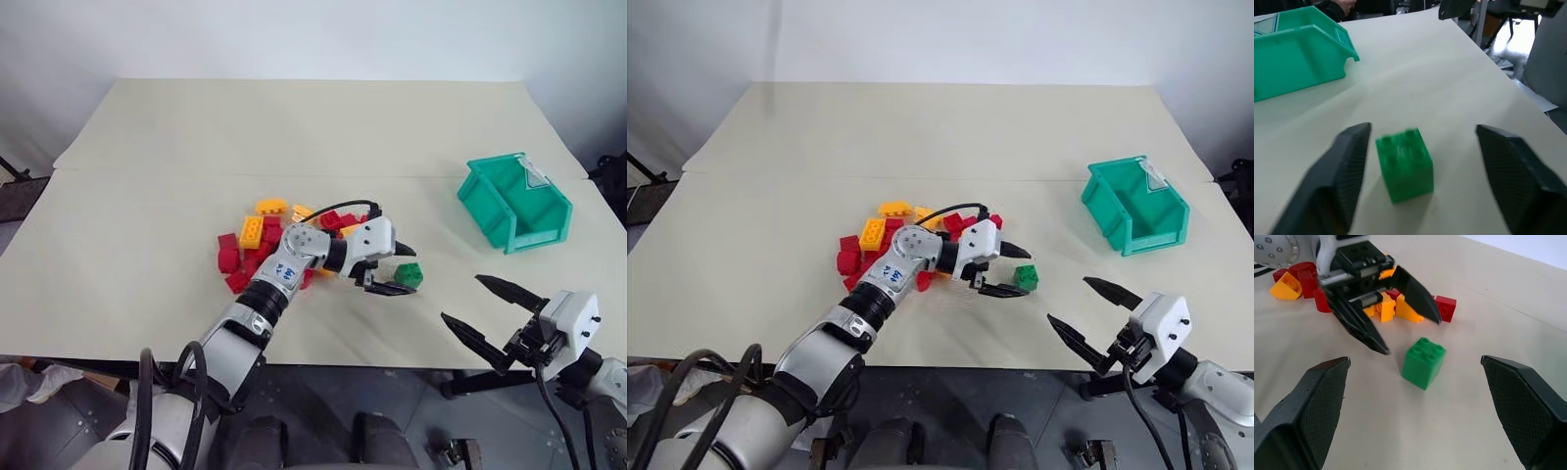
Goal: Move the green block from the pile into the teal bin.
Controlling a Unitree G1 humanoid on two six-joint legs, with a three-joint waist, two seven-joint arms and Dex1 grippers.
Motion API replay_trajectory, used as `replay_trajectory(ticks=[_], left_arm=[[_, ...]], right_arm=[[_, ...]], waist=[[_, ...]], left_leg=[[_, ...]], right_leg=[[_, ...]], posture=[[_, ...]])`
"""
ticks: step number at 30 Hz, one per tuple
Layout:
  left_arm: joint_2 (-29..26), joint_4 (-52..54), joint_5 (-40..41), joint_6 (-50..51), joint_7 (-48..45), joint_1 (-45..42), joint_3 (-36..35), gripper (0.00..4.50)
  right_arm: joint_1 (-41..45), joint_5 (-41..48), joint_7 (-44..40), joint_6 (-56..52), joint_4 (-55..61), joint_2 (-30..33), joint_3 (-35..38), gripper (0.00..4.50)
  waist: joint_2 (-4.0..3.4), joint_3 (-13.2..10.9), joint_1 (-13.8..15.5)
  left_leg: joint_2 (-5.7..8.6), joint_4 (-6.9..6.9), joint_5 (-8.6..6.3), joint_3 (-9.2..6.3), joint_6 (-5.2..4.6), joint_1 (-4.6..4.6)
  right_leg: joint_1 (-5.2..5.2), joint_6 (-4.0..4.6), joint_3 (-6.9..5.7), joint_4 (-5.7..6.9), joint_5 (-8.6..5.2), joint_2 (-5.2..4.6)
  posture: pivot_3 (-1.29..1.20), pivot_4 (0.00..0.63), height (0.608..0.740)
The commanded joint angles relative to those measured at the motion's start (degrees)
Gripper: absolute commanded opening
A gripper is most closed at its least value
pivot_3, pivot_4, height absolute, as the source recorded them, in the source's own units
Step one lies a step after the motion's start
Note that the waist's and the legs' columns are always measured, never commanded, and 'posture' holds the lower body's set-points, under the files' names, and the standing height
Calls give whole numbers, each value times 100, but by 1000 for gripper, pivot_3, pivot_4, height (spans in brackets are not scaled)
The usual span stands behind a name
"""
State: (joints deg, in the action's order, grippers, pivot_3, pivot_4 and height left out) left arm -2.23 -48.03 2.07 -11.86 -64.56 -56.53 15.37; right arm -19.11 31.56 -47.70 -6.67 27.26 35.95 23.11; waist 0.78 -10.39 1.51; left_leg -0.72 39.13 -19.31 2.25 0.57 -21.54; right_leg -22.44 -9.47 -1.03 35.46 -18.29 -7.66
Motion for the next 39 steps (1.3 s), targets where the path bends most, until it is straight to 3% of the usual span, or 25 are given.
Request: replay_trajectory(ticks=[1,6,10,12,16,22,30,38,39], left_arm=[[-244,145,249,-229,-204,-206,-322,3993],[-754,405,736,-344,-636,-230,-865,3993],[-1672,1011,1284,-108,-1308,161,-1351,3993],[-2078,1347,1420,82,-1362,463,-1521,4334],[-3021,2238,1754,557,-1238,1351,-2113,4486],[-3665,3570,2045,1108,-893,2835,-2627,4486],[-3867,5183,2476,1660,-418,4903,-3200,4486],[-3697,5843,2658,1826,-38,5472,-3084,4486],[-3666,5876,2667,1864,12,5450,-3039,4496]], right_arm=[[247,74,-46,-147,97,181,-32,4500],[1027,53,-221,-718,-188,657,-414,4500],[2132,-23,-608,-1286,-760,1098,-1090,4500],[2533,-73,-831,-1460,-1078,1226,-1359,4500],[3437,-689,-1514,-1150,-2167,1422,-2103,4500],[4332,-1304,-2310,-343,-3556,1368,-2600,4500],[5379,-1843,-3169,509,-5013,1060,-3100,4500],[5865,-2106,-3473,906,-5713,727,-3230,4500],[5909,-2125,-3432,976,-5779,666,-3211,4315]], waist=[[0,0,-20],[-1,1,-15],[2,-2,-149],[1,-1,-152],[1,-2,-177],[3,-3,-133],[1,-3,-272],[1,-4,-311],[0,-4,-311]], left_leg=[[0,0,0,0,0,0],[-3,5,1,-1,0,1],[-7,2,1,4,0,-2],[-11,-1,1,-9,1,-1],[-12,-2,0,-11,2,-1],[-10,1,-3,-18,3,-3],[-20,0,-9,-11,10,-1],[-20,0,-11,-12,13,2],[-21,-1,-11,-12,15,2]], right_leg=[[0,0,0,0,0,0],[-1,3,0,6,1,1],[-9,5,-1,8,3,0],[-9,5,-14,16,3,1],[-10,4,-23,16,4,-2],[-4,0,-32,16,6,-11],[-11,1,-34,20,7,-9],[-8,4,-36,22,8,-13],[-9,4,-37,21,9,-12]], posture=[[0,150,740],[0,150,740],[0,150,740],[0,150,740],[0,150,740],[0,150,740],[0,150,740],[0,150,740],[0,150,740]])
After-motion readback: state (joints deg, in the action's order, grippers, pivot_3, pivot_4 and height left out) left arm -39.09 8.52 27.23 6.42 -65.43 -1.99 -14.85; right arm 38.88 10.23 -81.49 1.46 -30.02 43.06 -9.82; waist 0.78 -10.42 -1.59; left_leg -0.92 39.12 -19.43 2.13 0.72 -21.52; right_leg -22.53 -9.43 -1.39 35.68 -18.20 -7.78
